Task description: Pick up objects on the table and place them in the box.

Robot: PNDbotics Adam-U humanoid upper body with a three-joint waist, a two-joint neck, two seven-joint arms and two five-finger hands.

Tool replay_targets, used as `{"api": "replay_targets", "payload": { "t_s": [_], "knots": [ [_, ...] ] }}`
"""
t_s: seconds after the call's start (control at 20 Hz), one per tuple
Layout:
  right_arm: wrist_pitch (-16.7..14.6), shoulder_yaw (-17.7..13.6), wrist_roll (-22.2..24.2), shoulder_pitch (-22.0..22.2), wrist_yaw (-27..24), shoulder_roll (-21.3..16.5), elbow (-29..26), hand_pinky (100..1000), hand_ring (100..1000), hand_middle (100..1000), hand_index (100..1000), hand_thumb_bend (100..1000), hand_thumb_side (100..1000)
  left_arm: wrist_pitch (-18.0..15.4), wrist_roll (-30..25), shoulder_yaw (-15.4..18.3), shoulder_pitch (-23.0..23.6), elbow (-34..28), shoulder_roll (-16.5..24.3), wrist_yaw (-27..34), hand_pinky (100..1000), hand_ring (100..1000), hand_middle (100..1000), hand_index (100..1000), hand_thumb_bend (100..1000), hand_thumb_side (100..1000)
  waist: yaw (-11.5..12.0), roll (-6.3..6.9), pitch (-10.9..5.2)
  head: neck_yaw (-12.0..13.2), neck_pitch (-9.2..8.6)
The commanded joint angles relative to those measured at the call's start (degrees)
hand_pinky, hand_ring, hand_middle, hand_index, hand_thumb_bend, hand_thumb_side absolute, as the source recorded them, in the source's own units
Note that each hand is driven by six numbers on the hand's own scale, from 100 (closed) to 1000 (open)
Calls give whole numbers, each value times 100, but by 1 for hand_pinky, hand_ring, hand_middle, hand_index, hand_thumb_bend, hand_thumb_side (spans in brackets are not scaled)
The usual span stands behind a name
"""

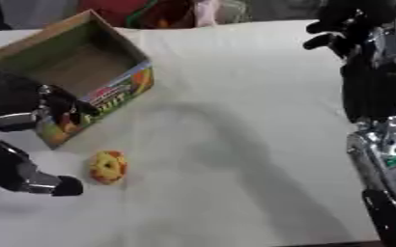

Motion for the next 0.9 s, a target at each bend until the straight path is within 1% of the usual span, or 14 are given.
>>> {"api": "replay_targets", "payload": {
  "t_s": [0.05, 0.15, 0.45, 0.75, 0.9],
  "knots": [
    [16, -27, 24, -27, -22, -70, -115, 539, 626, 606, 806, 100, 912, -49, -3, -40, -54, 221, -45, -140, 522, 617, 654, 924, 583, 789, -6, 4, -127, 15, 16],
    [25, -26, 32, -23, -18, -61, -115, 539, 627, 605, 806, 100, 913, -67, -3, -76, -58, 377, -146, -231, 518, 613, 654, 917, 580, 765, -15, 7, -120, 23, 12],
    [48, -16, 48, -20, -13, -39, -115, 539, 627, 605, 806, 100, 915, -121, 14, -151, -38, 826, -378, -569, 510, 608, 658, 898, 572, 748, -48, 21, -96, 53, -7],
    [67, -13, 56, -21, -12, -11, -115, 540, 628, 605, 807, 100, 917, -160, 276, -175, -31, 1186, -566, -899, 496, 596, 655, 880, 559, 738, -85, 31, -79, 96, -50],
    [64, -16, 56, -21, -16, -5, -115, 540, 629, 605, 807, 100, 918, -235, 352, -217, -27, 1354, -614, -1070, 487, 594, 651, 858, 556, 710, -101, 32, -73, 117, -60]
  ]
}}
